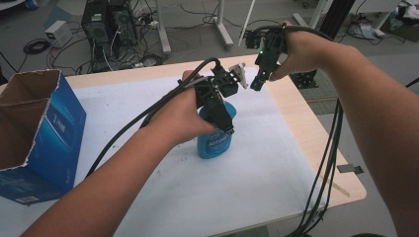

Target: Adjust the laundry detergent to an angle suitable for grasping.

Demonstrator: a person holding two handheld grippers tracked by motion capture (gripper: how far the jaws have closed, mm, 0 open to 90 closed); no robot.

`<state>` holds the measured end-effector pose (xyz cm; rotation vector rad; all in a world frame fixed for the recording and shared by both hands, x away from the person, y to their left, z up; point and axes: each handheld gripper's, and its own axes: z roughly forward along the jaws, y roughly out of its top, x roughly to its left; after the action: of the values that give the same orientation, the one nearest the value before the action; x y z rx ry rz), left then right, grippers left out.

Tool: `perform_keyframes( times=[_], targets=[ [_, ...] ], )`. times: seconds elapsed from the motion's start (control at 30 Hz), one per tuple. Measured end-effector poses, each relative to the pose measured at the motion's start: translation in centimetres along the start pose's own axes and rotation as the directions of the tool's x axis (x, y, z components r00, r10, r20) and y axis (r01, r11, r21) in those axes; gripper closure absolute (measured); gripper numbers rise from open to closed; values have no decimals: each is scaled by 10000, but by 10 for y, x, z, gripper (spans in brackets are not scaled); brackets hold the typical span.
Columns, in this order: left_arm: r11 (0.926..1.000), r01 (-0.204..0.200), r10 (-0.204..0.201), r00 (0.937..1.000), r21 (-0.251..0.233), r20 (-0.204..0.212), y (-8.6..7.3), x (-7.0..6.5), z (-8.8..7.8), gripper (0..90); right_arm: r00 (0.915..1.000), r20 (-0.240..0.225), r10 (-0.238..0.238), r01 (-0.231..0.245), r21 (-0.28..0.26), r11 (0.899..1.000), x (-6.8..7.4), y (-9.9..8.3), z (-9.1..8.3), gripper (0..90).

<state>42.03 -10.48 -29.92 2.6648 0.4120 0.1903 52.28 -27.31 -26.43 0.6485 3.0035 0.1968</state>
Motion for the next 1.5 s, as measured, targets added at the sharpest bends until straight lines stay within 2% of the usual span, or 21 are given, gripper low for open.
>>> perform_keyframes(
  times=[0.23,0.3,0.6,0.8,0.93,1.27,1.5],
  targets=[
    [9999,-124,124,9999,-13,-54,0,0,0,240,10000,10,-26,26,-19,10000,1,1,0,21],
    [10000,-20,20,10000,-8,-19,-1,0,0,240,10000,-7,28,-28,-1,10000,1,1,0,21],
    [9999,-110,110,9999,-62,-16,-1,0,0,264,10000,6,25,-25,15,10000,0,0,1,21],
    [9999,-82,82,9999,-62,79,-2,0,1,294,10000,-13,32,-32,15,10000,0,-1,3,21],
    [9999,-102,103,9998,-74,173,-2,1,1,351,10000,-19,28,-28,14,10000,-1,-1,3,21],
    [9997,-217,216,9997,-94,-125,-2,-1,1,380,10000,-29,16,-16,11,10000,-1,1,4,21],
    [9992,-388,387,9992,-87,-125,-4,-1,-1,385,10000,-48,-41,41,1,10000,1,3,5,21]
  ],
)
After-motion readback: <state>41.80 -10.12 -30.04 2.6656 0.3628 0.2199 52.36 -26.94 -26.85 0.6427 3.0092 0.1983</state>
